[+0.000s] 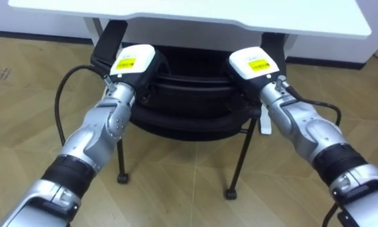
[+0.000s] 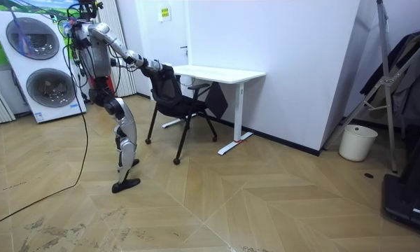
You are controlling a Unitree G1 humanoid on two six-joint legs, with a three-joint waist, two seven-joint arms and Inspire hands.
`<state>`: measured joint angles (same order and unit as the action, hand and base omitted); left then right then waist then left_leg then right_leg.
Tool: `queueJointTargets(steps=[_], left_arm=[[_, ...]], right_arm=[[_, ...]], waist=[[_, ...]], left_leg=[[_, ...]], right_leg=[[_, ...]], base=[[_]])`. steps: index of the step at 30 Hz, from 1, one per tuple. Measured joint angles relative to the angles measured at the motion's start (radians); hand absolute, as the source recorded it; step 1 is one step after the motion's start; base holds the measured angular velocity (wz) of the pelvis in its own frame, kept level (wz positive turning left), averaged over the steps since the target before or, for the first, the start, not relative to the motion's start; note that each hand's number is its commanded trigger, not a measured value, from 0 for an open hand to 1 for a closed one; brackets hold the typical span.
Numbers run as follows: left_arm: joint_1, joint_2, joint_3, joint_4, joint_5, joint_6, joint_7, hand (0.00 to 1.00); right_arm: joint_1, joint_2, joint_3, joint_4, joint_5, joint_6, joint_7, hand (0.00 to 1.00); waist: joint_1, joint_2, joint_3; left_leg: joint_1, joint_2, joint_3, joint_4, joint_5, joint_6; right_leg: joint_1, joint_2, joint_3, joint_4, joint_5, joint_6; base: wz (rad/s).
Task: Push chair
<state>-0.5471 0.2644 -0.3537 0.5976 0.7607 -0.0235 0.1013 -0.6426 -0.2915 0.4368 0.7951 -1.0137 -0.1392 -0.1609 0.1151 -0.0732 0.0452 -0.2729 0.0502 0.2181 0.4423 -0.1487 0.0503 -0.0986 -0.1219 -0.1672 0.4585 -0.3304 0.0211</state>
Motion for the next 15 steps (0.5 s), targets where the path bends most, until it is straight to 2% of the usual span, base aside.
queueJointTargets(steps=[1, 2, 3, 5, 7, 8, 9, 10, 13, 15], left_arm=[[0.000, 0.000, 0.000, 0.000, 0.003, -0.001, 0.000, 1.00], [0.000, -0.001, 0.000, 0.000, 0.011, -0.001, 0.000, 1.00], [0.001, -0.005, 0.002, 0.000, 0.019, 0.000, -0.001, 1.00], [0.001, -0.006, 0.005, -0.003, 0.021, 0.000, -0.001, 1.00], [0.003, -0.005, 0.006, -0.005, 0.021, 0.001, -0.001, 1.00], [0.003, -0.006, 0.006, -0.006, 0.021, 0.003, -0.001, 0.78], [0.007, -0.006, 0.006, -0.011, 0.023, 0.009, 0.000, 0.06], [0.012, -0.006, 0.006, -0.016, 0.026, 0.013, 0.000, 0.00], [0.021, -0.008, 0.005, -0.029, 0.036, 0.036, -0.003, 0.00], [0.023, -0.019, 0.007, -0.029, 0.036, 0.053, -0.011, 0.00]], right_arm=[[0.000, 0.001, 0.001, 0.000, 0.000, 0.003, 0.000, 0.42], [0.002, 0.001, 0.002, 0.000, 0.000, 0.005, 0.000, 0.08], [0.003, 0.001, 0.002, 0.000, -0.004, 0.007, 0.001, 0.00], [0.003, -0.001, 0.000, -0.008, -0.005, 0.012, 0.008, 0.00], [0.003, -0.001, -0.002, -0.034, -0.002, 0.034, 0.038, 0.00], [0.003, -0.001, -0.006, -0.041, -0.001, 0.037, 0.046, 0.00], [0.003, -0.002, -0.015, -0.055, 0.012, 0.049, 0.060, 0.00], [0.002, -0.004, -0.022, -0.060, 0.037, 0.058, 0.069, 0.00], [0.002, -0.015, -0.029, -0.069, 0.081, 0.093, 0.071, 0.00], [0.002, -0.017, -0.030, -0.074, 0.084, 0.116, 0.075, 0.00]], waist=[[0.000, 0.000, 0.0000], [0.001, 0.000, 0.0000], [0.002, 0.000, -0.0002], [-0.001, 0.000, -0.0004], [-0.011, -0.003, -0.0028], [-0.015, -0.004, -0.0039], [-0.027, -0.003, -0.0047], [-0.030, -0.004, -0.0054], [-0.040, -0.005, -0.0091], [-0.042, -0.008, -0.0187]], left_leg=[[0.001, 0.003, 0.000, -0.001, 0.000, 0.000], [0.004, 0.003, 0.002, -0.003, 0.000, 0.000], [0.007, 0.004, 0.002, -0.010, 0.000, 0.000], [0.007, 0.003, 0.003, -0.015, 0.001, 0.002], [0.008, -0.003, 0.003, -0.031, 0.011, 0.006], [0.008, -0.005, 0.002, -0.036, 0.017, 0.007], [0.010, -0.009, 0.000, -0.046, 0.020, 0.009], [0.014, -0.010, 0.000, -0.053, 0.022, 0.011], [0.021, -0.012, 0.000, -0.058, 0.025, 0.015], [0.030, -0.012, 0.001, -0.067, 0.025, 0.016]], right_leg=[[0.007, 0.003, -0.002, -0.014, 0.006, 0.000], [0.009, 0.004, -0.003, -0.019, 0.010, 0.000], [0.013, 0.007, -0.002, -0.030, 0.016, 0.002], [0.014, 0.008, -0.003, -0.037, 0.022, 0.004], [0.019, 0.007, -0.005, -0.055, 0.031, 0.008], [0.021, 0.005, -0.007, -0.062, 0.034, 0.009], [0.026, 0.005, -0.012, -0.073, 0.041, 0.012], [0.029, 0.005, -0.012, -0.083, 0.049, 0.014], [0.046, 0.013, -0.012, -0.103, 0.064, 0.020], [0.057, 0.016, -0.012, -0.122, 0.075, 0.022]], base=[[-0.07], [-0.05], [-0.04], [-0.02], [0.04], [0.09], [0.04], [0.00], [-0.01], [-0.04]])
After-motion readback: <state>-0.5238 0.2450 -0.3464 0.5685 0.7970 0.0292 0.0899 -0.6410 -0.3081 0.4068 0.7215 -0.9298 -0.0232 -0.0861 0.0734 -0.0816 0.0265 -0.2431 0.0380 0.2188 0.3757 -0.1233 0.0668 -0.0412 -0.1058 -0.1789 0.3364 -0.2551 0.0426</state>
